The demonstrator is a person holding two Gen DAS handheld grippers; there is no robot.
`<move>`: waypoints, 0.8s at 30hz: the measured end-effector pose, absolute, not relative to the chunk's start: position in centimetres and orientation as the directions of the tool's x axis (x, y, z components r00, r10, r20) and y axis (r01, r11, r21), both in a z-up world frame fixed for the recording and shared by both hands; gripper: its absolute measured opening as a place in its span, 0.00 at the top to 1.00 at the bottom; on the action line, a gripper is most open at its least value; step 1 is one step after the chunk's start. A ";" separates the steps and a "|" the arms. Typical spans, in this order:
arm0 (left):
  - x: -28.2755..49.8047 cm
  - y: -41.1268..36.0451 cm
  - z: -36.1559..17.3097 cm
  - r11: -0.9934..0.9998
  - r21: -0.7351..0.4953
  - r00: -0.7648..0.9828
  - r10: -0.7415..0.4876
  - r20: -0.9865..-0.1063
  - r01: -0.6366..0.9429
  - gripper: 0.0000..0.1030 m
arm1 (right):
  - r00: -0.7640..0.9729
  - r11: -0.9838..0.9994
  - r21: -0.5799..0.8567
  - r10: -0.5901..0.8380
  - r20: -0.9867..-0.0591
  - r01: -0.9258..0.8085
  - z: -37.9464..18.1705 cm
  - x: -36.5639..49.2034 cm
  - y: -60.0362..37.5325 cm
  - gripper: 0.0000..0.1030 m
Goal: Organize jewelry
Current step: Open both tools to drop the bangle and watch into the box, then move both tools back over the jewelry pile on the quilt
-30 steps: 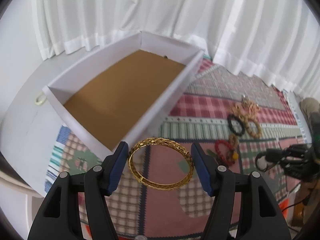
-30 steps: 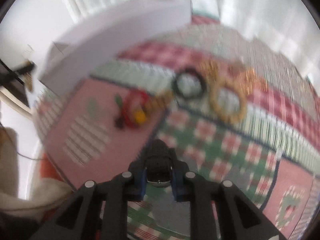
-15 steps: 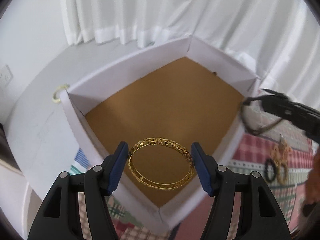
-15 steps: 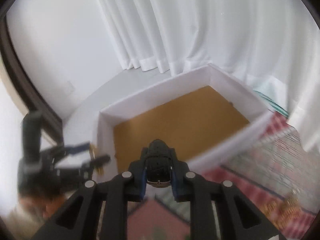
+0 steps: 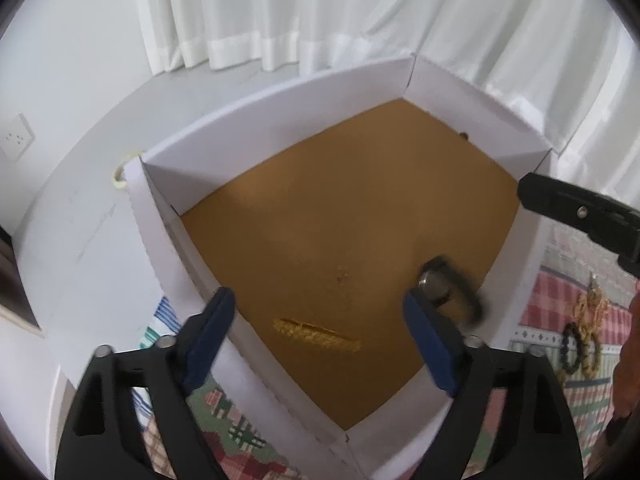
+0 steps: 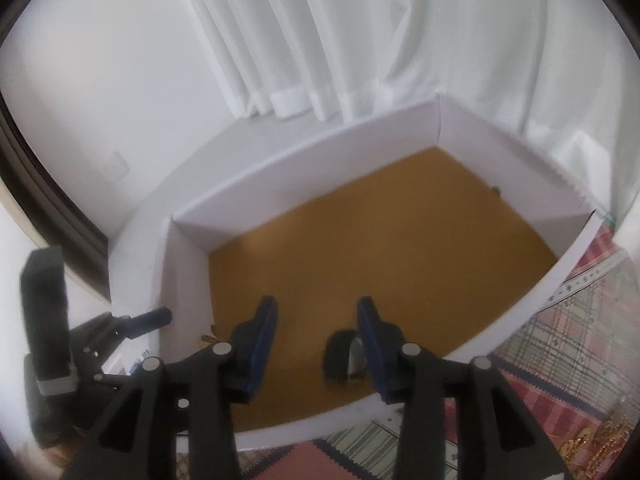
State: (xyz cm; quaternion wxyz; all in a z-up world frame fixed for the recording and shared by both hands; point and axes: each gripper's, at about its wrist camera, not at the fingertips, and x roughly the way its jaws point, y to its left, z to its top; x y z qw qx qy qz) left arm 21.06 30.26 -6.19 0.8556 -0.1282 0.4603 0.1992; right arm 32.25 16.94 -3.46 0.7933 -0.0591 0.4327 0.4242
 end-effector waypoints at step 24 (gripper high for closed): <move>12.7 16.0 -0.8 0.944 0.047 0.675 0.268 -0.688 -0.327 0.05 | 0.534 0.754 0.053 0.511 -0.674 -0.655 0.7 19.9 -1.3 0.32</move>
